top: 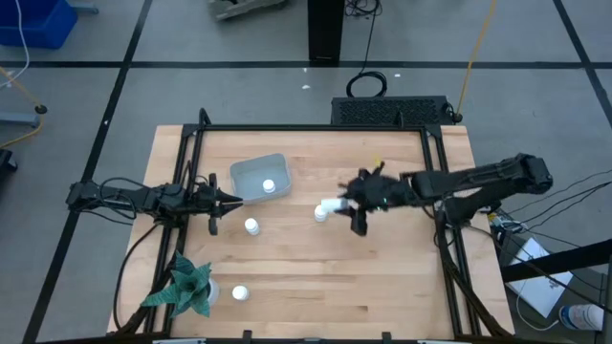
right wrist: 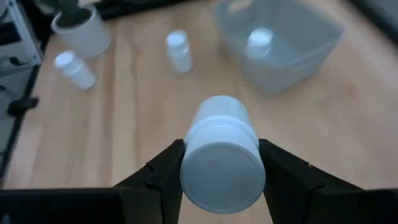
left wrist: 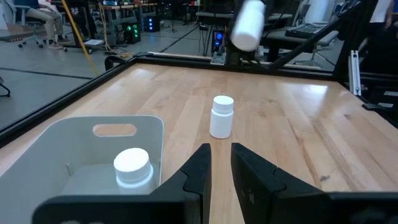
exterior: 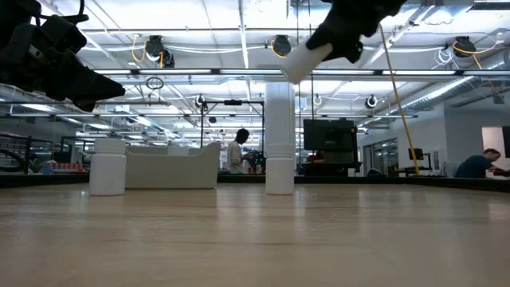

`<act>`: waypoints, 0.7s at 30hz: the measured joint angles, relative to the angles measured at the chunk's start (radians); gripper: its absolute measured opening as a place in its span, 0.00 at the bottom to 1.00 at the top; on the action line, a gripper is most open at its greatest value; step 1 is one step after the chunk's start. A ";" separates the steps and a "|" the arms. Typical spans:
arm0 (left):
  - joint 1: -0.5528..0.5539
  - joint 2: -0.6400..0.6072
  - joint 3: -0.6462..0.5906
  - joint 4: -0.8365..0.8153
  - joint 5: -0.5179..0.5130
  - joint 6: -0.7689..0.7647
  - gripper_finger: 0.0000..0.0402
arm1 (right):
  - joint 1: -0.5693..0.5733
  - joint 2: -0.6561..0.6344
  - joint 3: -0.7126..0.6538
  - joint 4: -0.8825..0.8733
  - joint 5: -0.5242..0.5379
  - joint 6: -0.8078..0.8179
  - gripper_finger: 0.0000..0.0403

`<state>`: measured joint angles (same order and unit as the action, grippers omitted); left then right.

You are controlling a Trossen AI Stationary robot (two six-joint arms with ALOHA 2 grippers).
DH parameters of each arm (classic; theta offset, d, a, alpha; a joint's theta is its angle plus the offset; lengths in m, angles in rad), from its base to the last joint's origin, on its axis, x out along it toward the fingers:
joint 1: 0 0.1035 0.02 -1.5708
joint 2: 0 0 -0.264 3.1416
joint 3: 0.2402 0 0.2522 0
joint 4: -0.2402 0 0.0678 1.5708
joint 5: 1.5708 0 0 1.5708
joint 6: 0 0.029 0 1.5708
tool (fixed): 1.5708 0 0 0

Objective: Pick and place pill bottles into a basket
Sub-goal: Put the white pill bottle in the gray bin

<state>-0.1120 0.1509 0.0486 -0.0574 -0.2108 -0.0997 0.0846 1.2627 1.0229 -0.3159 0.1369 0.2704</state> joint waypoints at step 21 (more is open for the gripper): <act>0.000 0.000 0.000 0.008 0.000 0.012 0.16 | -0.341 0.366 0.409 0.009 -0.364 -0.296 0.40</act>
<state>-0.1116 0.1505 0.0486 -0.0496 -0.2111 -0.0876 -0.2562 1.6285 1.4320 -0.3071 -0.2269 -0.0261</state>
